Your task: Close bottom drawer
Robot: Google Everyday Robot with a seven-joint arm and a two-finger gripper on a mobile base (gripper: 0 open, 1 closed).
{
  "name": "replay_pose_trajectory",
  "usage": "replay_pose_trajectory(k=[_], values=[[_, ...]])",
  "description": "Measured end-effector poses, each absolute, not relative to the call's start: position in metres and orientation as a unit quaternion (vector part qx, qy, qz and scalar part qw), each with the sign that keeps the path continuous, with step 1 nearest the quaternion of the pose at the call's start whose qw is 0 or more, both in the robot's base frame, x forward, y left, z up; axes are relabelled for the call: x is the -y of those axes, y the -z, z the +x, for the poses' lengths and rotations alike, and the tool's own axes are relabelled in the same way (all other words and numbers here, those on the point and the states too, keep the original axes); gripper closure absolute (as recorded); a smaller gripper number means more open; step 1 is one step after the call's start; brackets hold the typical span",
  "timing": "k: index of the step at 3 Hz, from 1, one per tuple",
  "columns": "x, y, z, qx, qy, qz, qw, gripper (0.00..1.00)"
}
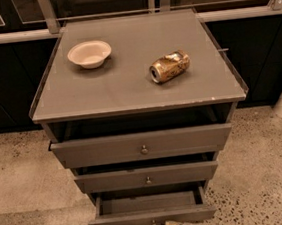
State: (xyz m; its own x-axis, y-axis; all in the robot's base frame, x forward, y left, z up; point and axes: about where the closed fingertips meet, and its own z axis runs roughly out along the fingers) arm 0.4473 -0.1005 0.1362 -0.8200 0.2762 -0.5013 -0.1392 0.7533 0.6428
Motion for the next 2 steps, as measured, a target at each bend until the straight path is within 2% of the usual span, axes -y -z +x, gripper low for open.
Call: replay_pose_trajectory(k=[1, 2], values=[[0.112, -0.1579, 0.4705, -0.886, -0.328, 0.023, 0.326, 1.0], [0.112, -0.1579, 0.4705, -0.886, -0.328, 0.023, 0.326, 1.0]])
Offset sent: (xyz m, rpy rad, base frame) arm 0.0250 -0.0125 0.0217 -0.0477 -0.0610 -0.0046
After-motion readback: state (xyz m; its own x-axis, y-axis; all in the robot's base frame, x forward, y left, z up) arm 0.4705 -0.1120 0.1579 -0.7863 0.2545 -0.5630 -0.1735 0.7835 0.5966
